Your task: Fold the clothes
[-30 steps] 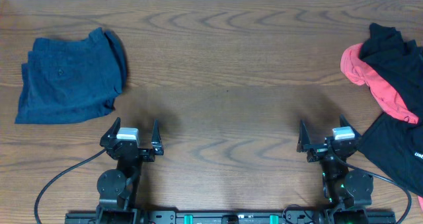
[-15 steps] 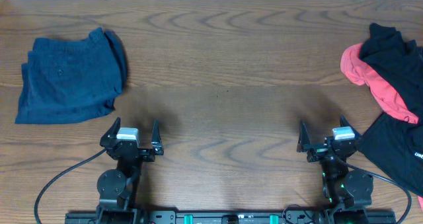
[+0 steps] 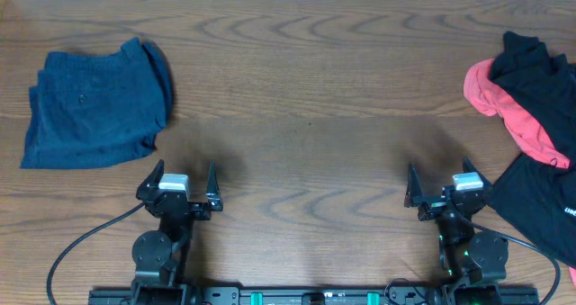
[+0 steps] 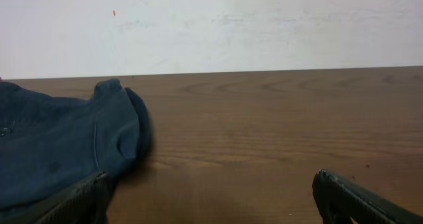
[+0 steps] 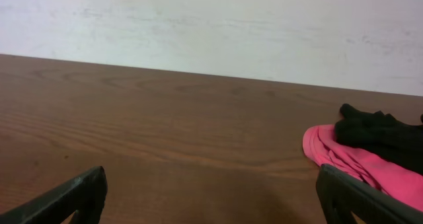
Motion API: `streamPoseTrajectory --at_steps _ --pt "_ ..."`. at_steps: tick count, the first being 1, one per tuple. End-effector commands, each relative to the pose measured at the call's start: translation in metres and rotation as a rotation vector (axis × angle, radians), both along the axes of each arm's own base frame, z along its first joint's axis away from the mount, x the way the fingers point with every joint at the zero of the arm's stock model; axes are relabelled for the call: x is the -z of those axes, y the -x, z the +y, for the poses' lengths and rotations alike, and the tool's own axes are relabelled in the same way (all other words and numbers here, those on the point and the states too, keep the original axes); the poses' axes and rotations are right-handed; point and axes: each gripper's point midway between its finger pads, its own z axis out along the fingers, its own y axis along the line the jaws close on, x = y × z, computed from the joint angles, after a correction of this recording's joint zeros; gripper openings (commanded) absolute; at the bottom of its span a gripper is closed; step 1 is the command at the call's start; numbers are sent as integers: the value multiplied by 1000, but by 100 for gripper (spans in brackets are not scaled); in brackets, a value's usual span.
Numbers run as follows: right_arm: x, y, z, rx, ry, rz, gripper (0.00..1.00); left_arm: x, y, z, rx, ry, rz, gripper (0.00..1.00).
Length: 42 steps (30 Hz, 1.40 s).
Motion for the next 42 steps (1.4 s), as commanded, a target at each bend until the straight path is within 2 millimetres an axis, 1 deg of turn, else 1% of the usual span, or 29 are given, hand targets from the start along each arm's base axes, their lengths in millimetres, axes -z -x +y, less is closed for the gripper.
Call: streamPoseTrajectory --at_steps 1,9,13,18,22,24,28,33,35,38,42 --pt "1 0 -1 -1 -4 2 99 14 2 -2 11 -16 46 98" --pt "1 0 0 -1 -13 2 99 14 2 -2 11 -13 46 98" --pt "2 0 0 0 -15 9 99 14 2 -2 6 26 50 98" --pt "5 0 1 1 -137 35 99 15 1 -2 -2 81 61 98" --pt "8 -1 1 5 -146 61 99 15 1 -2 -9 129 83 98" --pt "10 -1 -3 29 -146 95 99 12 1 -2 -11 130 96 98" --pt "12 2 -20 138 -144 202 99 10 -2 -2 -14 129 155 98" --pt "2 2 -37 248 -103 320 99 10 -9 -3 -24 117 277 98" --pt "2 1 -42 282 -89 380 99 10 -14 -3 -29 114 341 98" --pt "10 -1 -50 332 -82 511 99 9 -20 -4 -36 105 432 98" --pt "33 -4 -63 397 -56 731 99 8 -30 -4 -45 93 557 98"
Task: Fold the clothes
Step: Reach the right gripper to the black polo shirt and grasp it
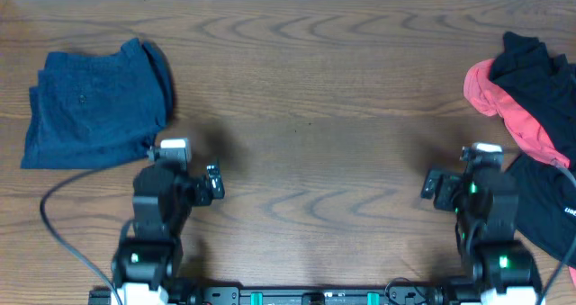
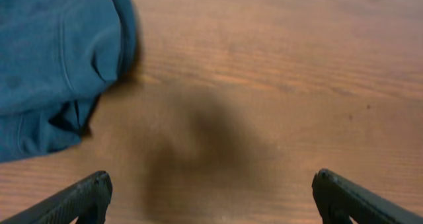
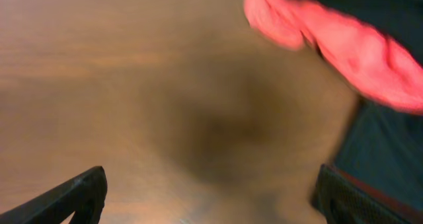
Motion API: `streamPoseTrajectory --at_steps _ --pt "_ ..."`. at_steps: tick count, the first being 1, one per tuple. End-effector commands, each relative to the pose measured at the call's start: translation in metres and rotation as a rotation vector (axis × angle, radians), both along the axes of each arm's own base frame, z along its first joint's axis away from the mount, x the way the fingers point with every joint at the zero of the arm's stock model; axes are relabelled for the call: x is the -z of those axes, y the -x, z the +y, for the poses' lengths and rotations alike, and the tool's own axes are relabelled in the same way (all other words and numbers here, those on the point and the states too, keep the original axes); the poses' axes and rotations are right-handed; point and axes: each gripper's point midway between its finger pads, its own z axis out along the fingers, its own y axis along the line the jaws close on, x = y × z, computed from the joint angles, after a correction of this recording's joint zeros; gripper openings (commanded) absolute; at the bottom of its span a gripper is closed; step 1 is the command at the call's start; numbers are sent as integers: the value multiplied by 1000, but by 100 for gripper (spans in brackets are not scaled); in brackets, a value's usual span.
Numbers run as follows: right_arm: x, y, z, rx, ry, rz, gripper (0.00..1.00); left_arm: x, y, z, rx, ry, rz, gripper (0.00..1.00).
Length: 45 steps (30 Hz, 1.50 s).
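A folded dark blue garment point(image 1: 94, 107) lies at the table's far left; its edge shows in the left wrist view point(image 2: 53, 59). At the right edge lies a loose pile: a black garment point(image 1: 540, 71) over a pink one point(image 1: 504, 112), with another black piece point(image 1: 544, 206) nearer me. My left gripper point(image 1: 178, 181) hangs open above bare wood just right of the blue garment point(image 2: 211, 197), holding nothing. My right gripper point(image 1: 468, 186) is open and empty too point(image 3: 210, 191), just left of the pile, with the pink cloth point(image 3: 330, 39) ahead of it and the dark cloth point(image 3: 383, 145) by its right finger.
The brown wooden table point(image 1: 306, 89) spans the whole view. Both arm bases and their cables stand along the front edge. A pale wall strip runs behind the far edge.
Both arms have risen from their low rest and pitched downward, so the wrist views now look onto the table instead of at the wall. Both grippers stay open. The clothes have not moved.
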Motion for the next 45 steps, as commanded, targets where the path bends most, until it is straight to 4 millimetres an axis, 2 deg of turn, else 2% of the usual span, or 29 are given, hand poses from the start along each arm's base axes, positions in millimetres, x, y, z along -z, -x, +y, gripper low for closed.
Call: streamPoseTrajectory --at_steps 1,4,7,9,11,15,18,27,33,35,36,37,39,42,45 --pt "11 -5 -18 90 3 140 99 -11 -11 -3 3 7 61 98" --pt "27 -10 -23 105 -37 268 99 -8 -13 -9 27 21 138 98" --pt "40 -20 -10 57 -117 341 99 -5 -16 -16 57 43 174 98" --pt "47 -22 -11 61 -116 377 99 -4 -17 -17 62 48 179 98" --pt "56 -18 -25 128 -71 416 99 -4 -17 -17 61 47 180 98" --pt "65 4 -75 440 46 475 99 -4 -18 -17 61 47 177 98" --pt "77 16 -95 516 73 536 99 -4 -18 -17 61 47 177 98" --pt "112 36 -123 629 45 670 99 -4 -18 -16 59 45 176 98" --pt "130 40 -140 690 34 698 97 -4 -18 -16 59 45 177 98" --pt "133 43 -145 712 35 701 91 -4 -18 -16 59 45 177 98" --pt "133 44 -148 724 39 702 85 -4 -18 -16 59 45 178 98" --pt "134 46 -151 736 43 704 74 -3 -18 -16 59 45 179 98" --pt "134 49 -154 751 38 706 58 -3 -18 -16 59 45 179 98" --pt "134 53 -155 761 31 716 27 -3 -18 -16 59 45 179 98" --pt "135 53 -154 758 25 719 6 -4 -19 -16 59 45 175 98"
